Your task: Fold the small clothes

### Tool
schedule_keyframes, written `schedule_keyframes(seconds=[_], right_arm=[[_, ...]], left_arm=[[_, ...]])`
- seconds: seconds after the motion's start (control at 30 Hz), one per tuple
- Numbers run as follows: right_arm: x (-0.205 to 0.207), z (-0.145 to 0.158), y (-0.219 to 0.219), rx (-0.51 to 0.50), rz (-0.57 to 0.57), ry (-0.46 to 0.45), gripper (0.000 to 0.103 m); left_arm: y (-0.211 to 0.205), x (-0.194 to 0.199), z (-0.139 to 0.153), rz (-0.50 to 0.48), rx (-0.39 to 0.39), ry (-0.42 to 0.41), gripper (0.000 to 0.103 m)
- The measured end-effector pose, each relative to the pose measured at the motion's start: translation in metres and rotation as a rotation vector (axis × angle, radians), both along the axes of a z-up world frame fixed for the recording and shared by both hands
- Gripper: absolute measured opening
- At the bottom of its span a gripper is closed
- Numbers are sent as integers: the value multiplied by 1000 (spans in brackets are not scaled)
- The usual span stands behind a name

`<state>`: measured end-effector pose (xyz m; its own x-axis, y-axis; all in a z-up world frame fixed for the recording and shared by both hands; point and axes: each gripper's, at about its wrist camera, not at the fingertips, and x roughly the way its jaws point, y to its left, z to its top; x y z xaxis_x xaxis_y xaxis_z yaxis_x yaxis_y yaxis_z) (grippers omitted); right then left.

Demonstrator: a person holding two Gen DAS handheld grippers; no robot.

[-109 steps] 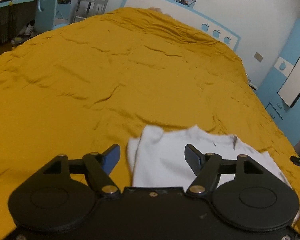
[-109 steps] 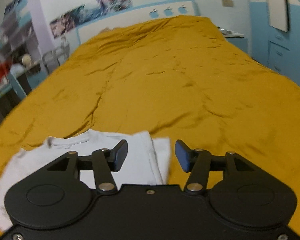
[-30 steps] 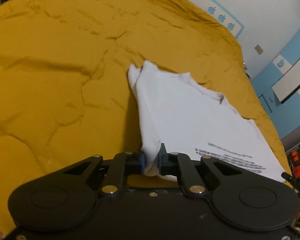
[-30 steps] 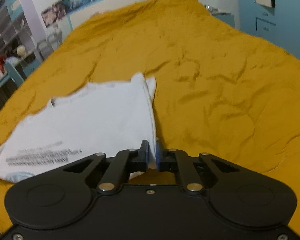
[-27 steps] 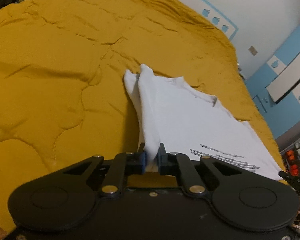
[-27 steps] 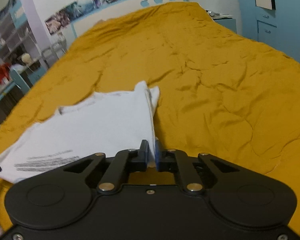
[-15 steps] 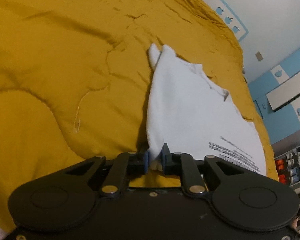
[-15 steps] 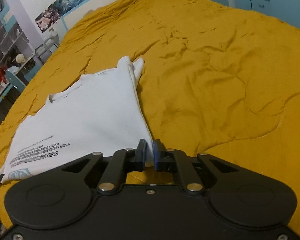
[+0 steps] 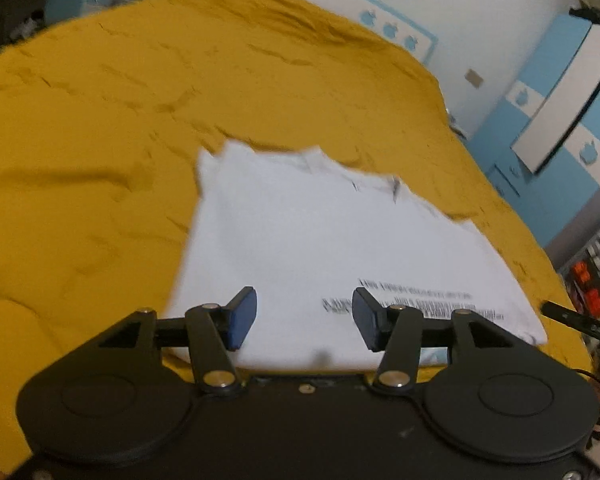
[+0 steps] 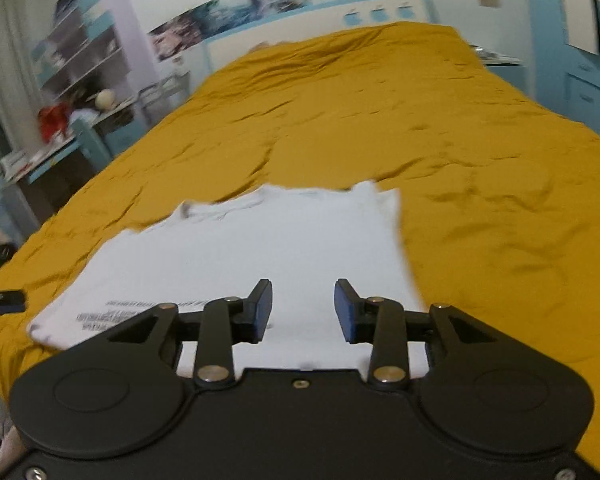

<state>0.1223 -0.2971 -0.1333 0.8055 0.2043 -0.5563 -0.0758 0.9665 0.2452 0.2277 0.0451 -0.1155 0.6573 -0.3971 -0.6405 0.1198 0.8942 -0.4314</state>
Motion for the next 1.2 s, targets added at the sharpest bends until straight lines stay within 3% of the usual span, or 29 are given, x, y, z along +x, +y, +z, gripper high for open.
schedule_keyframes(seconds=[0.13,0.23,0.33,0.5,0.6,0.7,0.87,1.0,1.2], right_arm=[[8,-24,16,-40,14,55,35],[3,-45,3,-66,-64,124,34],[-7,-54,-15,-30,-74,125,32],[-7,-45,-11,-58,-68,143,33],[-4,-26,-5,-26,-60,97,40],[19,-9,6,-2,-36,25,48],[83,-3,23,-52,-11,-44,48],[145,-20,3,-1,-49,2,49],[190,-47,-24,1,-128,84,50]], left_arm=[[-8,8,-34,-13,22,81,54],[1,-2,-48,-11,-19,67,53],[7,-3,-48,-17,-32,63,53],[4,-2,-34,-11,-11,78,51],[-1,5,-15,-16,-27,17,61],[-13,29,-4,-37,-38,-26,66],[-35,94,-4,-43,-30,-33,67],[-30,148,-23,8,-54,55,69],[-12,190,-45,105,-12,117,69]])
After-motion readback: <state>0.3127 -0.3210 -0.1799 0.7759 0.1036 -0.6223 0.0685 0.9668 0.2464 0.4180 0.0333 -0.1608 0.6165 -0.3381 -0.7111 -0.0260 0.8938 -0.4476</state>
